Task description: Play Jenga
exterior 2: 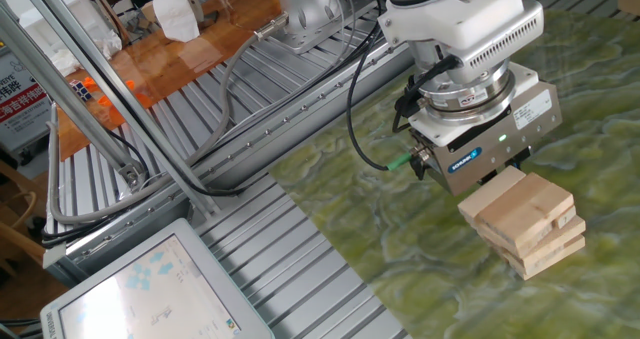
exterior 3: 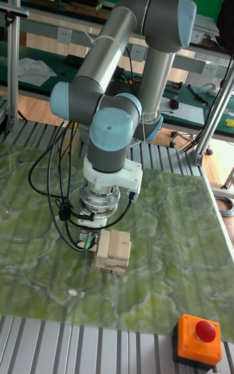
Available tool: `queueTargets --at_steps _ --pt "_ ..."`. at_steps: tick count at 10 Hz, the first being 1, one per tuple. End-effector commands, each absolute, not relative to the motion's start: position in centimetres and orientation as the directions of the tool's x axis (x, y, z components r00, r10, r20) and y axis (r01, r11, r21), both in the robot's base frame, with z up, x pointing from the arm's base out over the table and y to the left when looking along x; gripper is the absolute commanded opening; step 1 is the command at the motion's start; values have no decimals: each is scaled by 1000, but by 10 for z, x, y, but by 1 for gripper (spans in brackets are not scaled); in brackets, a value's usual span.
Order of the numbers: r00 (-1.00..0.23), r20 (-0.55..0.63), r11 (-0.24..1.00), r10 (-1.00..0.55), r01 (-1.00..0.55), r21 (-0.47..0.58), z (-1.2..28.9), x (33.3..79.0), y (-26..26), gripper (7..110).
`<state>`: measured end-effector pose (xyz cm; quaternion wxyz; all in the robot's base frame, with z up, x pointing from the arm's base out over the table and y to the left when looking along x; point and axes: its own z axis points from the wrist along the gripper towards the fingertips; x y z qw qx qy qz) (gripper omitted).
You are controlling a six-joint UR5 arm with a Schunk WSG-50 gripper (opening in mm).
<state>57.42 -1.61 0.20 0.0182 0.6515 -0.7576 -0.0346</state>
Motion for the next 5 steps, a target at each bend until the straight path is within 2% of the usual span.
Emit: queueTargets --at_steps 1,5 --pt "-158 -22 156 -987 -985 74 3 575 -16 7" --pt "-156 -14 155 -988 -985 73 3 575 -18 7"
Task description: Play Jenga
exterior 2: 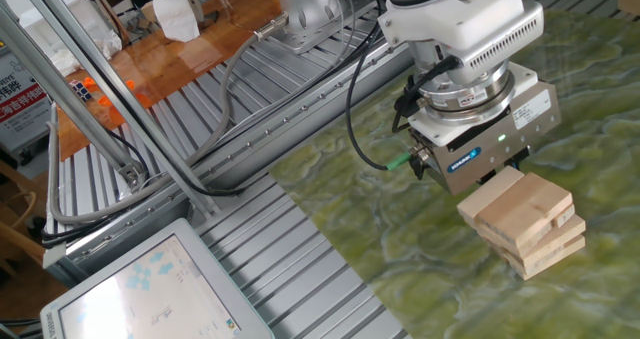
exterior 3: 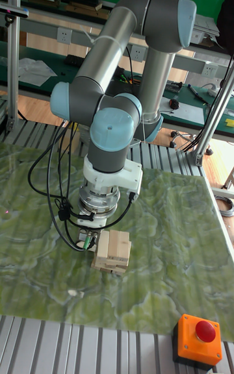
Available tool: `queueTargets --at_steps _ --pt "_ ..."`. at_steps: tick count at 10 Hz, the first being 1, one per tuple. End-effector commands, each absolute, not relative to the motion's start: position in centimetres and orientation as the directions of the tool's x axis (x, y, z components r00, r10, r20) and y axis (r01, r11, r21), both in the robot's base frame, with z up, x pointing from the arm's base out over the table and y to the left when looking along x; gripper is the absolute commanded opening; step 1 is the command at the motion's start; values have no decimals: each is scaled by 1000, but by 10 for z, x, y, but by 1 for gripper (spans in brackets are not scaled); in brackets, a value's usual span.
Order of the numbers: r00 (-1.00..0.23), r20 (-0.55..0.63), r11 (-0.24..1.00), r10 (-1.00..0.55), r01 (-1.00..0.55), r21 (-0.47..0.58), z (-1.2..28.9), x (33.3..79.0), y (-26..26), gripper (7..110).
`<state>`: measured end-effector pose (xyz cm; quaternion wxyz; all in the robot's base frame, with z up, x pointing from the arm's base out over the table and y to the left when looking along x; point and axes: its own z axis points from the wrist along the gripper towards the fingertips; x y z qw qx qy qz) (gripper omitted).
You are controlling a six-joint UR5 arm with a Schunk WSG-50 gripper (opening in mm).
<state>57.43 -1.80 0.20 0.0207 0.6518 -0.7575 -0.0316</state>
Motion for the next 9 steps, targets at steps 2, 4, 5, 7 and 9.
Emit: queueTargets --at_steps 2,4,5,7,9 --pt "-155 -11 154 -988 -985 73 3 575 -19 7" --pt "-153 -7 152 -988 -986 72 3 575 -20 7" --pt "-153 -7 152 -988 -986 72 3 575 -20 7" --pt "-153 -4 153 -988 -986 71 3 575 -21 7" --pt "-150 0 150 -989 -986 69 3 576 -22 7"
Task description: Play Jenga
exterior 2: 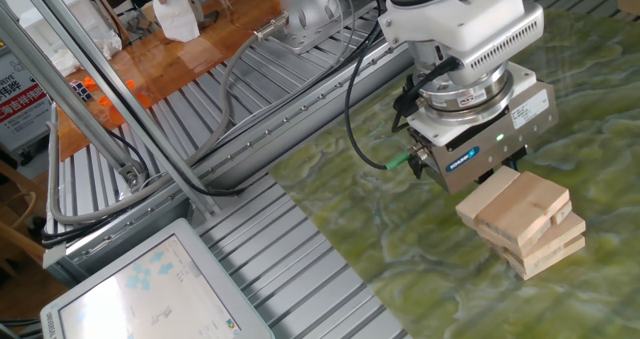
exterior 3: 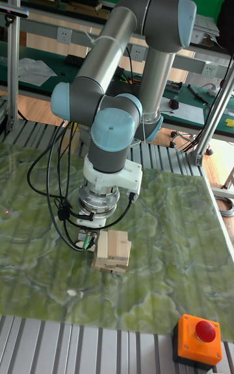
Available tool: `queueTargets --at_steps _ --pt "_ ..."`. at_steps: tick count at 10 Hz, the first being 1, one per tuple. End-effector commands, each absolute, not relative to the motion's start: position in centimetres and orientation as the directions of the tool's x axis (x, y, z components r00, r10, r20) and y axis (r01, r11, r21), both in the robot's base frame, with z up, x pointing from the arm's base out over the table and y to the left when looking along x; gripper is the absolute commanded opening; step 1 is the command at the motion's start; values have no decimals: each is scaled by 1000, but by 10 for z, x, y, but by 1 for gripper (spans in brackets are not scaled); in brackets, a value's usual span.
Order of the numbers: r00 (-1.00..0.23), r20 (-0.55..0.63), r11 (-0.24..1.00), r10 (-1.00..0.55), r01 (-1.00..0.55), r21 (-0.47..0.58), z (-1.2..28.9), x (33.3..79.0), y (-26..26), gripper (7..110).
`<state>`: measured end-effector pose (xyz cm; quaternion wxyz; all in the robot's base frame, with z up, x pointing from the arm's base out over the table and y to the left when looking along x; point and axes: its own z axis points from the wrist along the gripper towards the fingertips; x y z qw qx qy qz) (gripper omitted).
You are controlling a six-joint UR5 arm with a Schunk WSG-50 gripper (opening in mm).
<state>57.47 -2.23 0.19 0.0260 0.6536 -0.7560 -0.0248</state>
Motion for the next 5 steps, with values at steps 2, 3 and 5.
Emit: queueTargets --at_steps 2,3,5 --pt "-150 3 150 -989 -986 69 3 576 -23 7" --pt "-149 8 149 -989 -987 68 3 576 -24 7" --pt "-147 15 148 -989 -987 67 3 576 -26 7"
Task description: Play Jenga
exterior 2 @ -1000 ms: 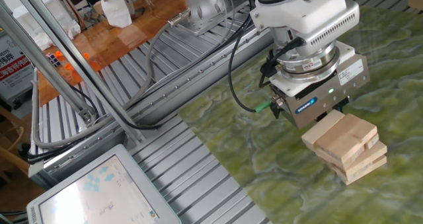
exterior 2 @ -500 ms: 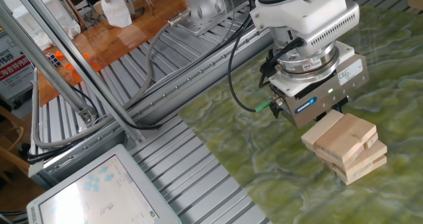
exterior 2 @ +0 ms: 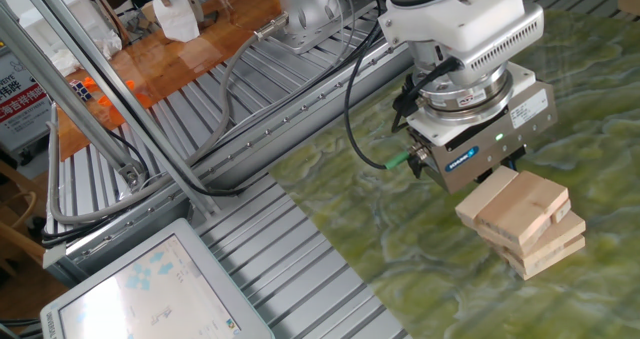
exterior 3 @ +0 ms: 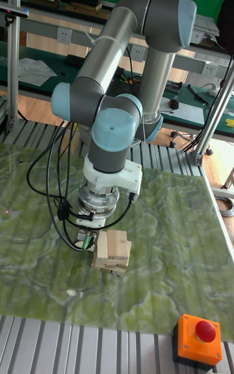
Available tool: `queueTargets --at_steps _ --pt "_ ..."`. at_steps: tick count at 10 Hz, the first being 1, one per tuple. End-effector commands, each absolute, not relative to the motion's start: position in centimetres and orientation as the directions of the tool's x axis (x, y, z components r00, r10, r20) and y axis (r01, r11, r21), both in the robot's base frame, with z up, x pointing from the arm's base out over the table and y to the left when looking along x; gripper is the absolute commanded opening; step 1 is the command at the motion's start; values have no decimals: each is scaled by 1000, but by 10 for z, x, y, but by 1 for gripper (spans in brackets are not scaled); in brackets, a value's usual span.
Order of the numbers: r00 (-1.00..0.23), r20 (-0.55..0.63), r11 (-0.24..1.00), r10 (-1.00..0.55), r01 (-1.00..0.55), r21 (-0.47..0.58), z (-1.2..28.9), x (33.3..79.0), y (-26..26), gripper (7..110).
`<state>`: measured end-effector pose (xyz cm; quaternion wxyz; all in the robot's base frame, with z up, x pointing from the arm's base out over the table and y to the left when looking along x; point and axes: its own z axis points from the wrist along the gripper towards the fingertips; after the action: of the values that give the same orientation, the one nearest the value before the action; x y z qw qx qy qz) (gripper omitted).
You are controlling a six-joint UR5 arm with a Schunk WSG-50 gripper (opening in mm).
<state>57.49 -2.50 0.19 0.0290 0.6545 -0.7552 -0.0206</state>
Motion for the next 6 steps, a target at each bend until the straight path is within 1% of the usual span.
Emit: queueTargets --at_steps 1,6 --pt "-147 18 148 -989 -987 66 3 576 -27 7" --pt "-153 7 153 -988 -986 68 3 576 -24 7"
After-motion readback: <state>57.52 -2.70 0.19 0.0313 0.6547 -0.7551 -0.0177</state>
